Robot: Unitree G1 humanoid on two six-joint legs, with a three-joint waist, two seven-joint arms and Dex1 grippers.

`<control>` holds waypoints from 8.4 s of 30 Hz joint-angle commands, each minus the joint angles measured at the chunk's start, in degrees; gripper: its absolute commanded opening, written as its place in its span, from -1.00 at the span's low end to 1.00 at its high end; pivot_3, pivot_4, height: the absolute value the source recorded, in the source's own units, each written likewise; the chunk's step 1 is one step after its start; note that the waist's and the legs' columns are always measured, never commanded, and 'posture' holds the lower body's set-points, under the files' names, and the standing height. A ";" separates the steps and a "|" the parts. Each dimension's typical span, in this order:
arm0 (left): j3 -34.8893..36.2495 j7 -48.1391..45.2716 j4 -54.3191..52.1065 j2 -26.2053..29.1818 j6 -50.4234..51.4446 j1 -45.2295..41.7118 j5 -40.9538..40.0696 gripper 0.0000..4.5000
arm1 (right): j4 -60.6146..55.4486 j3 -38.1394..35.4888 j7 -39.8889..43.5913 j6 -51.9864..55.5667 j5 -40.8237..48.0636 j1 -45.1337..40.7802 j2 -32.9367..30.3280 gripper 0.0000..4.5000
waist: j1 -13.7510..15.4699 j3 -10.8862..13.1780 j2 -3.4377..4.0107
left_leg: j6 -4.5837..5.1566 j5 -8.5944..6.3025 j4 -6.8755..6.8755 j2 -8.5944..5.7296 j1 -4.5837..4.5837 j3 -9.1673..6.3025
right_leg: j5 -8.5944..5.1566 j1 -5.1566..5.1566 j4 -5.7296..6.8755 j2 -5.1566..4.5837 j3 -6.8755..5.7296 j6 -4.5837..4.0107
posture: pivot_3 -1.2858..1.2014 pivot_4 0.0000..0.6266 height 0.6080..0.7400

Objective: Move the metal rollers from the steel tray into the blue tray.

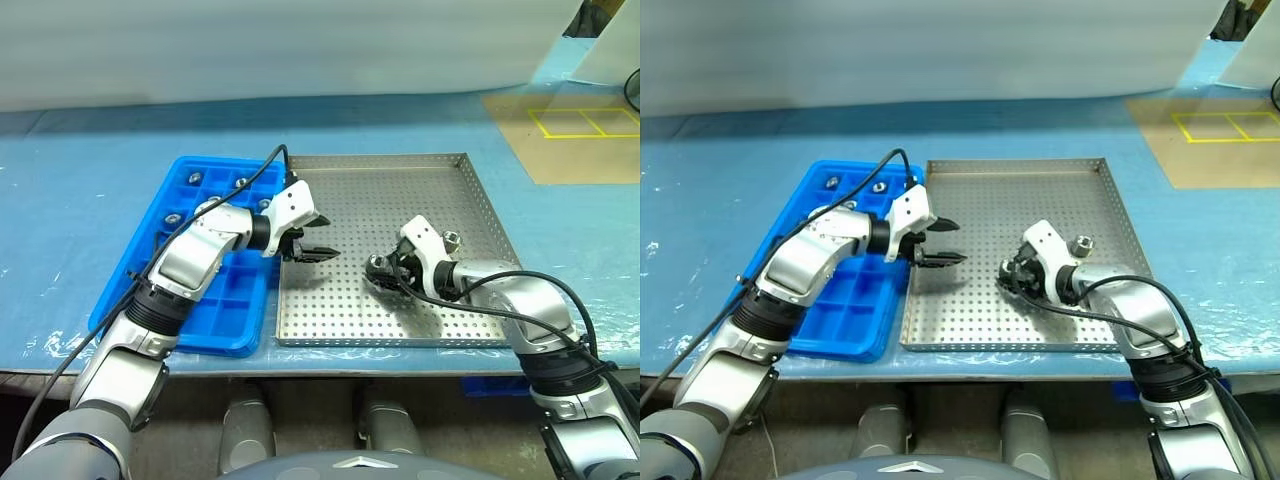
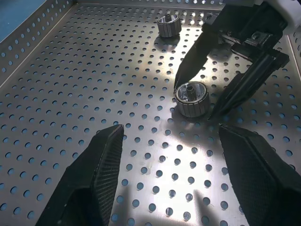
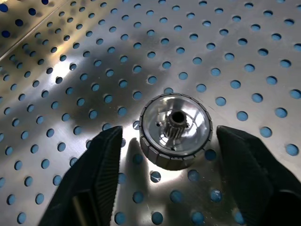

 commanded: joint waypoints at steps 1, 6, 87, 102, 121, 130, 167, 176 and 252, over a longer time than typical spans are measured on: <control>0.20 -0.23 -1.66 0.22 -0.52 0.12 -0.06 0.50 | -0.59 -0.40 -0.45 -0.75 0.05 -1.18 0.42 -0.06 | 0.01 0.00 0.00 | 0.00 0.00 0.00 0.00 0.00 0.00 | 0.00 0.00 0.00 0.00 0.00 0.00 | -0.10 -0.52 1.00; 0.49 -0.15 -1.61 0.23 -0.43 0.21 -0.12 0.50 | -0.44 -0.57 -1.03 -1.46 -0.18 -0.90 0.77 -0.29 | 0.02 0.00 0.00 | 0.00 0.00 0.00 0.00 0.01 0.00 | 0.00 0.00 0.00 0.00 0.01 0.00 | -0.11 -0.52 1.00; 26.68 27.25 -47.52 8.77 12.82 45.84 -15.86 0.50 | 36.96 17.44 24.84 -34.19 -16.91 -29.43 28.47 -0.29 | 12.45 0.02 0.00 | -0.09 0.01 -0.14 0.53 -0.43 -0.32 | -0.17 -0.41 0.21 0.27 -0.17 -0.22 | 0.43 -0.52 1.00; 27.05 30.01 -49.11 8.90 13.64 47.92 -16.24 0.50 | 39.85 17.50 22.60 -36.47 -18.73 -29.54 29.82 -0.29 | 12.60 0.02 0.00 | -0.12 0.03 -0.14 0.55 -0.42 -0.33 | -0.18 -0.41 0.24 0.27 -0.17 -0.21 | 0.46 -0.52 1.00; 19.82 26.11 -41.08 9.33 12.62 36.51 -16.72 0.50 | 33.27 5.66 18.52 -34.59 -11.90 -26.88 25.97 0.98 | 12.31 0.01 0.01 | -0.30 0.14 -0.10 0.52 -0.35 -0.33 | -0.18 -0.40 0.45 0.26 -0.15 -0.22 | 0.29 -0.52 1.00; 10.93 17.12 -26.61 8.27 7.26 22.53 -13.96 0.50 | 17.22 -2.83 17.22 -25.66 -7.43 -17.41 11.48 0.98 | 8.39 0.00 -0.01 | -0.68 0.38 0.02 0.51 -0.30 -0.30 | -0.13 -0.32 0.58 0.28 -0.13 -0.24 | 0.09 -0.52 1.00; -0.30 0.39 5.39 -9.06 -9.37 1.65 -2.74 0.50 | -8.99 -27.20 -2.13 15.01 6.73 9.07 -8.69 0.98 | -0.27 -0.04 0.05 | -0.46 0.27 -0.03 0.68 0.63 0.37 | -0.05 0.07 0.40 0.77 0.79 -0.38 | -0.20 -0.52 1.00; 0.38 1.01 4.19 -9.02 -8.39 2.08 -2.57 0.50 | -5.95 -26.58 -2.94 14.19 8.01 8.68 -6.61 0.98 | -0.25 -0.04 0.04 | -0.26 0.14 -0.11 0.69 0.80 0.74 | -0.05 0.06 0.28 0.78 1.07 -0.36 | -0.18 -0.52 1.00; 20.72 26.71 -44.01 3.12 8.72 45.66 -11.19 0.50 | 31.63 11.69 15.64 -14.69 -3.07 -35.13 22.41 -0.27 | 8.99 0.01 -0.02 | -0.94 0.52 -1.13 0.91 -0.08 -0.20 | -0.10 -0.38 -0.28 0.78 -0.15 -0.56 | 0.43 -0.52 1.00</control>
